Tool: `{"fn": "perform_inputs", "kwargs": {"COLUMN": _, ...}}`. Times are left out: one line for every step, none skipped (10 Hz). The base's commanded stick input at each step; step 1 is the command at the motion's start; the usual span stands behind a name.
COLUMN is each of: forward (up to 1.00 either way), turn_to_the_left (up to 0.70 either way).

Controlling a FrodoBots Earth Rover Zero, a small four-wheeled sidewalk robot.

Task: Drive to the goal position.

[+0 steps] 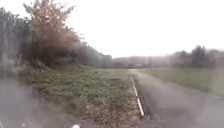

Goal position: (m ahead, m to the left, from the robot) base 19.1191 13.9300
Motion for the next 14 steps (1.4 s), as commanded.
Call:
{"fn": "perform_inputs", "kwargs": {"forward": 0.0, "turn_to_the_left": -0.45}}
{"fn": "perform_inputs", "kwargs": {"forward": 0.0, "turn_to_the_left": -0.45}}
{"fn": "perform_inputs", "kwargs": {"forward": 0.0, "turn_to_the_left": -0.45}}
{"fn": "perform_inputs", "kwargs": {"forward": 0.0, "turn_to_the_left": -0.45}}
{"fn": "perform_inputs", "kwargs": {"forward": 0.0, "turn_to_the_left": -0.45}}
{"fn": "perform_inputs", "kwargs": {"forward": 0.0, "turn_to_the_left": -0.45}}
{"fn": "perform_inputs", "kwargs": {"forward": 0.0, "turn_to_the_left": -0.43}}
{"fn": "perform_inputs", "kwargs": {"forward": 0.0, "turn_to_the_left": 0.0}}
{"fn": "perform_inputs", "kwargs": {"forward": 0.0, "turn_to_the_left": 0.0}}
{"fn": "perform_inputs", "kwargs": {"forward": 0.0, "turn_to_the_left": 0.0}}
{"fn": "perform_inputs", "kwargs": {"forward": 0.0, "turn_to_the_left": 0.0}}
{"fn": "perform_inputs", "kwargs": {"forward": 0.0, "turn_to_the_left": 0.0}}
{"fn": "perform_inputs", "kwargs": {"forward": 0.3, "turn_to_the_left": 0.0}}
{"fn": "perform_inputs", "kwargs": {"forward": 0.45, "turn_to_the_left": 0.0}}
